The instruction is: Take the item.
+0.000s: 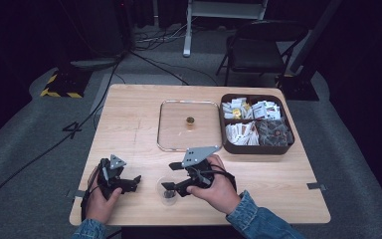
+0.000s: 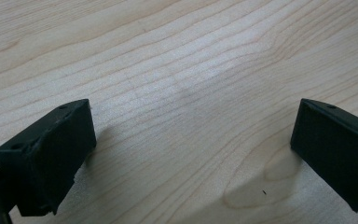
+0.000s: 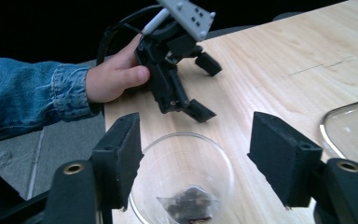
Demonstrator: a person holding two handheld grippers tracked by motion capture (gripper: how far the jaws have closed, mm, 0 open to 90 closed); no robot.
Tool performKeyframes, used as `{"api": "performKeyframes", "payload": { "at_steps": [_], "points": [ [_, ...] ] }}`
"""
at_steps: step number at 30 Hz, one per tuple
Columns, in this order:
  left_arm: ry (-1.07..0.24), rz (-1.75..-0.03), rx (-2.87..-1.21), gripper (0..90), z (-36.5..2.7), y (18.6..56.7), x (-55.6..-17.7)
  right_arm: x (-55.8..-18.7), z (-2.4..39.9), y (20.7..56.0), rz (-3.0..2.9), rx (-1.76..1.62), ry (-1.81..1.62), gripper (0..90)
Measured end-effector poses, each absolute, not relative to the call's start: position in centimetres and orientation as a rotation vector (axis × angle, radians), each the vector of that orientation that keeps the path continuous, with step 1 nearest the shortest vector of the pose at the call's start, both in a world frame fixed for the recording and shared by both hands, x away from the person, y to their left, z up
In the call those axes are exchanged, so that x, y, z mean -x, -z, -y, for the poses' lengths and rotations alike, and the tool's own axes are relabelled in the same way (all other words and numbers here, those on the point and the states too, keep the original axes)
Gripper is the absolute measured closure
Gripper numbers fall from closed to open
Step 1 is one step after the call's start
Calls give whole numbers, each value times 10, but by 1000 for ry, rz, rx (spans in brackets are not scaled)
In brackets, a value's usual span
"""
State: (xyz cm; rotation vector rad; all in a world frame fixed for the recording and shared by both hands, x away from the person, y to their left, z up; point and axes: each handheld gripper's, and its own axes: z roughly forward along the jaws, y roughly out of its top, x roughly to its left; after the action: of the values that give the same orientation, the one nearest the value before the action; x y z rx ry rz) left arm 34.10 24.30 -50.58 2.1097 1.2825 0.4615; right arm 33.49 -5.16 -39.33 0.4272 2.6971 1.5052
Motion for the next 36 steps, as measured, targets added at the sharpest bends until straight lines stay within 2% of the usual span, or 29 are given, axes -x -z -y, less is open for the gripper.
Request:
{"api": "performKeyframes", "payload": {
  "at_steps": [6,36],
  "points": [
    [-462,-1283,-2109,2,-243,506,-341,-339,69,385,-2666,-462,-1491,308],
    [-459,-1283,-2108,2,-243,506,-341,-354,169,381,-2539,-698,-1433,304]
  ]
}}
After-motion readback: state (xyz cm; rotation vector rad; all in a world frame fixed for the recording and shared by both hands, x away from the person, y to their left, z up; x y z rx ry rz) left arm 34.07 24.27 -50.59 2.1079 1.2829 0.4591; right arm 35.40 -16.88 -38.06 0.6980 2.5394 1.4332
